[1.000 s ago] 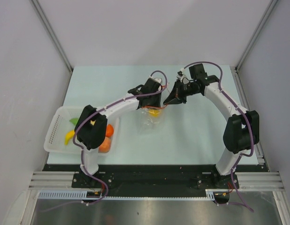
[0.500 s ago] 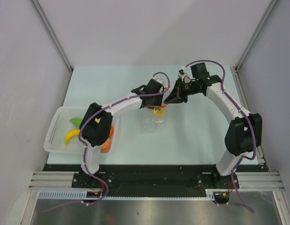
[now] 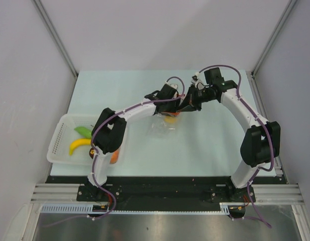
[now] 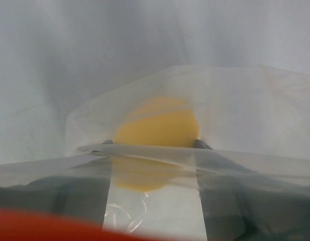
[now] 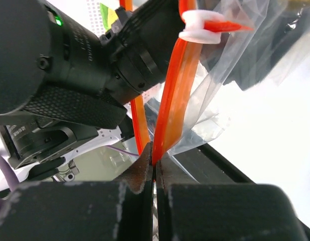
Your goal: Open the zip-top bag and remove the fake food
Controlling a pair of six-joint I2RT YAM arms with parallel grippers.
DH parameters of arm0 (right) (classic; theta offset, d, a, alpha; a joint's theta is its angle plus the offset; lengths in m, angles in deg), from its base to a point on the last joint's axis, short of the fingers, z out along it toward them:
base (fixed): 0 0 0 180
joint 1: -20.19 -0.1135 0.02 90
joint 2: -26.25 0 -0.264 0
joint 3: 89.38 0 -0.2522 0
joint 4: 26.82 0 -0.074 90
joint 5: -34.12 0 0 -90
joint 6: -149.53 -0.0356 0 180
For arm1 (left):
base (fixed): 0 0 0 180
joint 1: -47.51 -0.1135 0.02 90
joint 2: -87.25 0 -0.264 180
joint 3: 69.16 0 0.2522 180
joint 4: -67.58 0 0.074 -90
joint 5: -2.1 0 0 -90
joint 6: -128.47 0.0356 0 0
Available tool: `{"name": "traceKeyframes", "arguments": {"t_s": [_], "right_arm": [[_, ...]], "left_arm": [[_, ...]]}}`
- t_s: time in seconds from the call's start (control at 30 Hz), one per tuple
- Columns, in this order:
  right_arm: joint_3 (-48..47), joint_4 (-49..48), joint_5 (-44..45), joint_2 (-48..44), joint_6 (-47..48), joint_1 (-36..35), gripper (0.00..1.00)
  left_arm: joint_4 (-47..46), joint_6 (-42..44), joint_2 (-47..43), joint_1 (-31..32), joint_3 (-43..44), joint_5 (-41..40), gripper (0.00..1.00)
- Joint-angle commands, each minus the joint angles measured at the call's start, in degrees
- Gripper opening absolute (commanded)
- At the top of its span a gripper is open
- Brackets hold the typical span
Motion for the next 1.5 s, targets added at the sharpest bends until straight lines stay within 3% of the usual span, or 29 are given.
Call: {"name": "traceKeyframes", "arguments": {"t_s": [0.0, 0.07, 0.1, 0.3, 0.4, 0.7, 0.87, 0.93, 1.17, 1.33, 1.47], "right_arm": [[-1.1, 3.0, 0.1, -3.2, 1.9, 0.1, 0.0], [-1.2, 4.0, 1.8, -3.0, 3.4, 0.3, 0.0], [-1.2, 4.1, 2.8, -3.0, 3.7, 0.4, 0.0], [-1.7, 4.7, 5.4, -2.3, 5.9, 1.0, 0.0], [-2.8, 5.0, 6.3, -1.8, 6.6, 1.4, 0.0], [-6.9, 7.7, 9.7, 0.0, 9.7, 1.5, 0.0], [-7.4, 7.9, 9.3, 0.0, 9.8, 1.5, 0.0], [-7.3, 8.1, 9.1, -0.1, 9.7, 1.4, 0.0], [-7.1, 8.4, 8.4, -0.7, 9.3, 1.5, 0.0], [-7.1, 8.7, 8.2, -0.7, 9.3, 1.5, 0.0], [-7.2, 9.4, 8.0, -0.2, 9.6, 1.5, 0.0]], "left_arm": [[0.8, -0.6, 1.8, -0.3, 0.1, 0.3, 0.59], [0.9, -0.2, 1.6, -0.3, -0.1, 0.3, 0.48], [1.2, 0.1, 1.4, -0.4, 0.1, 0.4, 0.37], [3.4, 2.0, -2.1, -0.4, 0.8, 0.2, 0.09], [4.5, 2.4, -4.0, -0.4, 1.0, 0.3, 0.0], [7.9, 3.6, -10.0, -0.4, 1.1, -1.4, 0.0], [7.7, 4.0, -9.1, -0.3, 0.8, -0.3, 0.0], [7.4, 4.0, -7.6, -0.4, 0.6, 1.0, 0.02], [7.8, 4.0, -1.2, -0.7, 4.1, 0.4, 0.44], [6.2, 2.9, 1.2, -0.7, 5.3, 2.3, 0.61], [3.6, 1.4, 0.4, -0.7, 4.3, 4.6, 0.65]]}}
